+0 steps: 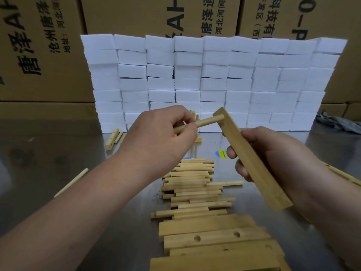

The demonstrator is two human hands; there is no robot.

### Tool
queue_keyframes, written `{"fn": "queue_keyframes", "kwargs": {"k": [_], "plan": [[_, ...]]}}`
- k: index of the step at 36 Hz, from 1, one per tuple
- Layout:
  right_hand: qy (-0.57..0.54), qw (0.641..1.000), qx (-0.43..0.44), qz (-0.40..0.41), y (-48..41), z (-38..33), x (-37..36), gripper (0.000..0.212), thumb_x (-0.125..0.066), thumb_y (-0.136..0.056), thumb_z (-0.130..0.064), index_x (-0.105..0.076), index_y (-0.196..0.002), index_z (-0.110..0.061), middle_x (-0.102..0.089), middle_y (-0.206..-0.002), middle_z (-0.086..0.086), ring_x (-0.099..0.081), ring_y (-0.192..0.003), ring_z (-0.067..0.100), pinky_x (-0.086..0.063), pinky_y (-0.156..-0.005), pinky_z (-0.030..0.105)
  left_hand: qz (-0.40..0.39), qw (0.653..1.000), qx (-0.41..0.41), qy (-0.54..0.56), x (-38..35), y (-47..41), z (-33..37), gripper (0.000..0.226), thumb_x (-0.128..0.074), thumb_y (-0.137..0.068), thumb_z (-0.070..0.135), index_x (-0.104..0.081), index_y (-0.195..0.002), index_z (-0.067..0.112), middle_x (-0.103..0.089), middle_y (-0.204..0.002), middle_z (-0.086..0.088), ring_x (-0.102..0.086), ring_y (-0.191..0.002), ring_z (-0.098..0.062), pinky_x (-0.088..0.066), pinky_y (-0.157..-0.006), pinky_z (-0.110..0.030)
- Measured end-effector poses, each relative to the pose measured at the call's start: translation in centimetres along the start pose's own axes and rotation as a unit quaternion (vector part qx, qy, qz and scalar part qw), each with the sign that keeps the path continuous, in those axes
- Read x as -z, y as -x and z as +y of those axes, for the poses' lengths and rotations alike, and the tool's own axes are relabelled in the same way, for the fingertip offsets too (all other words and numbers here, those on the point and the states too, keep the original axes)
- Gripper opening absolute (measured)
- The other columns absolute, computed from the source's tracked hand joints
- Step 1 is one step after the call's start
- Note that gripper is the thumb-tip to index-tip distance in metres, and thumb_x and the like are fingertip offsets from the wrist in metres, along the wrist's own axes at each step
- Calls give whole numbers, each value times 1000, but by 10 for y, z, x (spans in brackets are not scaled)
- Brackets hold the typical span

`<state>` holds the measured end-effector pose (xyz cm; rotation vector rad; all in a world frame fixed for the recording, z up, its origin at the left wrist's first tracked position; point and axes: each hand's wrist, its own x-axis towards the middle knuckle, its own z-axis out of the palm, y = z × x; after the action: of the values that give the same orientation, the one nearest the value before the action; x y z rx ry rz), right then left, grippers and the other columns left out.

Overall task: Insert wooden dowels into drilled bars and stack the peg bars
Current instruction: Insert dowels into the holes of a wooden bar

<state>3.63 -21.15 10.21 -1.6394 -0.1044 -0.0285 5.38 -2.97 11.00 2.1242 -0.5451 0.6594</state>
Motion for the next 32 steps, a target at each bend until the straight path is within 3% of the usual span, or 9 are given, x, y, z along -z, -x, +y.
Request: {"fn": "queue_keyframes", "kwargs": {"k": [6,10,12,15,18,20,24,28,32], "plan": [[-97,994,39,-9,2,-1,-4,19,-44,-95,-22,-58,-95,-9,-72,-72,7,-52,-40,13,-41,-37,20,1,1000,-7,-18,0,2,1,13,-50,-79,32,-60,-71,30,-55,-61,16,-45,-46,-4,-31,-41,-12],[-145,989,5,12,-1,2,-4,31,-46,-94,-22,-69,-81,-7,-65,-68,7,-52,-43,15,-42,-37,24,-7,1000,-11,-28,-1,3,1,15,-49,-79,32,-60,-70,29,-55,-62,16,-45,-51,-3,-32,-46,-19],[-148,989,-12,21,-4,6,-4,31,-48,-93,-22,-70,-89,-1,-55,-62,6,-50,-42,15,-42,-38,24,-9,999,-13,-28,-1,3,2,16,-48,-78,34,-60,-69,29,-55,-60,15,-45,-50,-4,-32,-49,-23],[-133,990,-21,32,-5,9,-5,37,-50,-93,-30,-63,-98,4,-53,-55,5,-49,-40,16,-41,-38,23,-10,999,-22,-29,-1,4,3,16,-48,-78,33,-59,-67,29,-53,-55,14,-44,-48,-5,-32,-45,-18],[-154,988,3,24,-2,5,-8,34,-62,-78,-41,-66,-81,-8,-55,-57,4,-49,-42,14,-43,-38,22,-4,999,-28,-30,0,3,3,17,-49,-78,31,-59,-65,29,-52,-54,15,-44,-48,-5,-32,-45,-14],[-154,988,28,9,1,3,-10,30,-65,-66,-39,-64,-79,-12,-58,-59,3,-50,-42,13,-44,-38,21,-7,999,-30,-29,0,3,4,16,-49,-77,32,-60,-65,28,-52,-53,14,-44,-48,-5,-32,-45,-14],[-156,987,47,3,2,4,-9,14,-55,-89,-23,-60,-88,-11,-62,-62,2,-54,-45,12,-49,-43,22,-27,998,-36,-40,0,4,4,16,-50,-79,30,-60,-67,29,-53,-54,14,-46,-50,-5,-33,-45,-15],[-150,988,30,-5,1,4,-9,30,-44,-96,-27,-63,-87,-7,-69,-68,7,-56,-45,14,-51,-45,24,-33,997,-44,-52,-1,4,5,16,-47,-75,37,-60,-67,32,-56,-57,13,-50,-53,-7,-34,-46,-16],[-101,994,28,-20,2,5,-8,37,-39,-98,-32,-64,-88,-6,-69,-65,4,-50,-39,13,-42,-38,21,-36,997,-53,-50,-1,5,6,16,-51,-79,36,-61,-67,33,-57,-59,11,-49,-53,-7,-33,-46,-17]]}}
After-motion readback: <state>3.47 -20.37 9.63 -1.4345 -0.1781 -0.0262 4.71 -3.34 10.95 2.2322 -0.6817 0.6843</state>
